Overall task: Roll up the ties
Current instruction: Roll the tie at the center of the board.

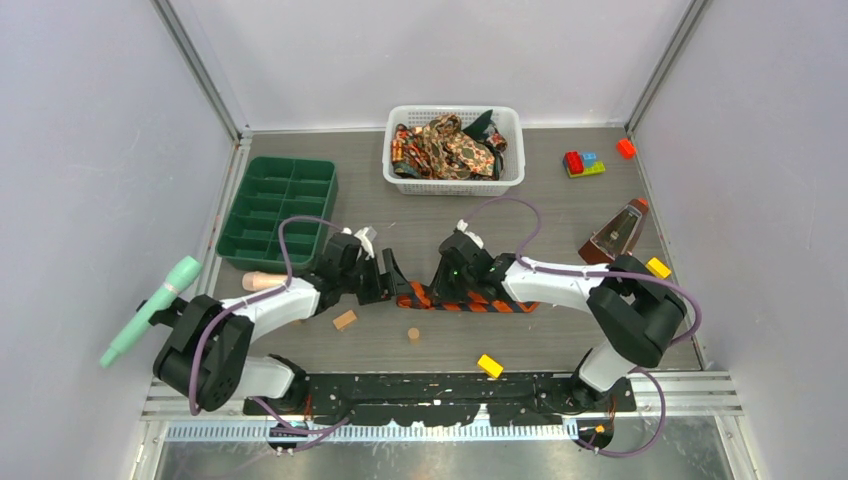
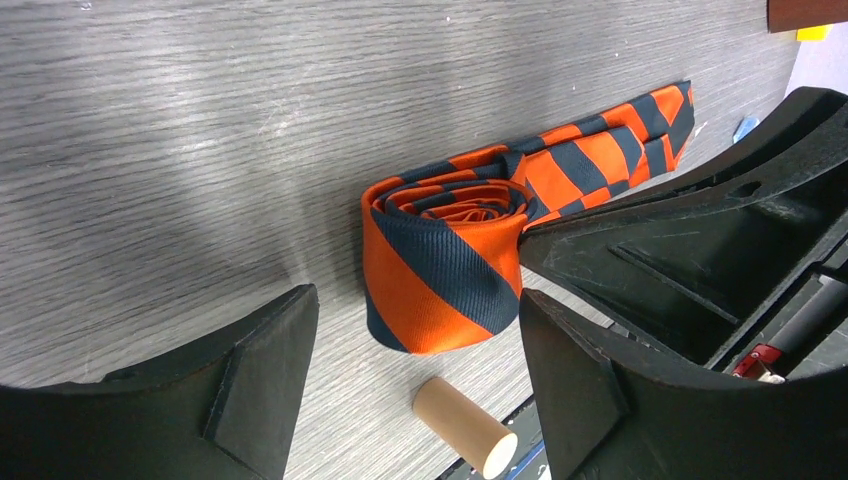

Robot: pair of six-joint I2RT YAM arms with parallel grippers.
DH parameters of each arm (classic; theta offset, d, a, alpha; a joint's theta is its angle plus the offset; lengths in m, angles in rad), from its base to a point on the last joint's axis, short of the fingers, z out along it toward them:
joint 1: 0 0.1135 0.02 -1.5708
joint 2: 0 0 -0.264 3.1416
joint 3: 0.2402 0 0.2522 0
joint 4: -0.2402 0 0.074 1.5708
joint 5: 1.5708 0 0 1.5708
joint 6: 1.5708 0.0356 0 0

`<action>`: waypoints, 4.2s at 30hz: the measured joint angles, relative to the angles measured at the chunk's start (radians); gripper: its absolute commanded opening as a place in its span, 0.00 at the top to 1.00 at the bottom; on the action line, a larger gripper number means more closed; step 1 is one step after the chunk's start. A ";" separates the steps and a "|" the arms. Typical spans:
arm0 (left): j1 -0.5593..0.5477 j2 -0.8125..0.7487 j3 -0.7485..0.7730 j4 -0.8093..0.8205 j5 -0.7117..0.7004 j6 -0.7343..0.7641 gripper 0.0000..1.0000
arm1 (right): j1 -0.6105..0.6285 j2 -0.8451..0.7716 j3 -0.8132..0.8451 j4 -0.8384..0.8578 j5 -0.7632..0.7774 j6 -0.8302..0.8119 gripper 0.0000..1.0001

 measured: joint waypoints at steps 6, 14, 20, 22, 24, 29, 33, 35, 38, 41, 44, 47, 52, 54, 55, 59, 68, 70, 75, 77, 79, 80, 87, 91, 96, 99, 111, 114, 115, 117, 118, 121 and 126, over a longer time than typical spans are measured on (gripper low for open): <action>-0.017 0.028 -0.008 0.035 0.007 -0.020 0.26 | 0.000 0.018 -0.002 0.033 -0.021 0.005 0.82; -0.028 0.055 -0.022 0.085 0.014 -0.045 0.30 | 0.000 0.019 -0.010 0.050 -0.026 0.013 0.83; -0.040 0.076 -0.032 0.143 0.023 -0.055 0.31 | 0.000 0.026 -0.010 0.056 -0.029 0.013 0.83; -0.040 0.082 -0.038 0.166 0.026 -0.059 0.33 | 0.000 0.028 -0.010 0.058 -0.031 0.014 0.83; -0.040 0.090 -0.046 0.194 0.028 -0.069 0.36 | 0.000 0.030 -0.010 0.060 -0.031 0.014 0.83; -0.039 0.112 -0.056 0.240 0.029 -0.080 0.45 | -0.001 0.030 -0.011 0.060 -0.031 0.014 0.83; -0.038 0.121 -0.060 0.253 0.024 -0.083 0.52 | -0.002 0.030 -0.011 0.060 -0.031 0.014 0.83; -0.039 0.124 -0.060 0.253 0.022 -0.084 0.54 | -0.002 0.030 -0.011 0.060 -0.031 0.014 0.83; -0.039 0.124 -0.060 0.253 0.022 -0.085 0.55 | -0.002 0.030 -0.012 0.060 -0.032 0.014 0.77; -0.041 0.124 -0.058 0.246 0.016 -0.083 0.55 | -0.002 0.027 -0.013 0.058 -0.030 0.010 0.71; -0.058 0.116 -0.043 0.215 -0.009 -0.075 0.55 | -0.002 0.005 -0.017 0.031 -0.021 -0.002 0.67; -0.086 0.100 -0.021 0.163 -0.056 -0.065 0.55 | -0.002 -0.045 -0.020 -0.014 0.010 -0.020 0.67; -0.127 0.086 0.027 0.069 -0.136 -0.042 0.55 | -0.002 -0.131 -0.020 -0.092 0.087 -0.058 0.67; -0.145 0.086 0.055 0.020 -0.170 -0.034 0.55 | -0.002 -0.146 -0.020 -0.128 0.120 -0.070 0.67; -0.152 0.086 0.070 -0.005 -0.187 -0.027 0.55 | -0.002 -0.148 -0.021 -0.148 0.134 -0.076 0.68; -0.176 0.086 0.129 -0.102 -0.253 -0.001 0.55 | -0.002 -0.153 -0.034 -0.201 0.179 -0.087 0.69; -0.203 0.089 0.248 -0.303 -0.433 0.079 0.55 | -0.002 -0.177 -0.068 -0.293 0.261 -0.095 0.77; -0.207 0.092 0.258 -0.322 -0.454 0.088 0.55 | -0.002 -0.175 -0.068 -0.310 0.280 -0.101 0.80; -0.222 0.101 0.279 -0.360 -0.497 0.109 0.55 | -0.002 -0.141 -0.068 -0.347 0.324 -0.113 0.82; -0.228 0.106 0.293 -0.381 -0.517 0.117 0.56 | -0.002 -0.132 -0.068 -0.359 0.335 -0.113 0.83; -0.234 0.115 0.312 -0.406 -0.540 0.132 0.56 | -0.002 -0.131 -0.068 -0.369 0.342 -0.114 0.83; -0.235 0.120 0.321 -0.415 -0.548 0.137 0.56 | -0.002 -0.131 -0.068 -0.370 0.342 -0.114 0.84; -0.271 0.190 0.412 -0.485 -0.639 0.184 0.57 | -0.002 -0.132 -0.071 -0.367 0.325 -0.119 0.84; -0.317 0.251 0.479 -0.525 -0.712 0.210 0.57 | -0.002 -0.171 -0.093 -0.358 0.292 -0.121 0.84; -0.392 0.326 0.547 -0.567 -0.836 0.242 0.59 | -0.002 -0.322 -0.105 -0.359 0.259 -0.127 0.84; -0.428 0.361 0.576 -0.592 -0.909 0.249 0.60 | -0.002 -0.418 -0.105 -0.363 0.252 -0.127 0.84; -0.541 0.530 0.734 -0.711 -1.148 0.259 0.67 | -0.002 -0.859 -0.111 -0.465 0.312 -0.105 0.85; -0.565 0.572 0.777 -0.745 -1.194 0.254 0.68 | -0.002 -0.937 -0.111 -0.517 0.353 -0.097 0.84; -0.575 0.589 0.792 -0.757 -1.211 0.249 0.68 | -0.002 -0.958 -0.111 -0.535 0.366 -0.095 0.84; -0.595 0.621 0.819 -0.780 -1.242 0.240 0.68 | -0.002 -0.996 -0.110 -0.573 0.388 -0.089 0.83; -0.603 0.640 0.835 -0.796 -1.261 0.237 0.68 | -0.002 -1.014 -0.109 -0.590 0.397 -0.087 0.82; -0.632 0.679 0.865 -0.823 -1.291 0.232 0.68 | -0.002 -1.043 -0.100 -0.639 0.413 -0.084 0.80; -0.668 0.742 0.918 -0.872 -1.330 0.212 0.59 | -0.002 -1.072 -0.067 -0.700 0.437 -0.081 0.76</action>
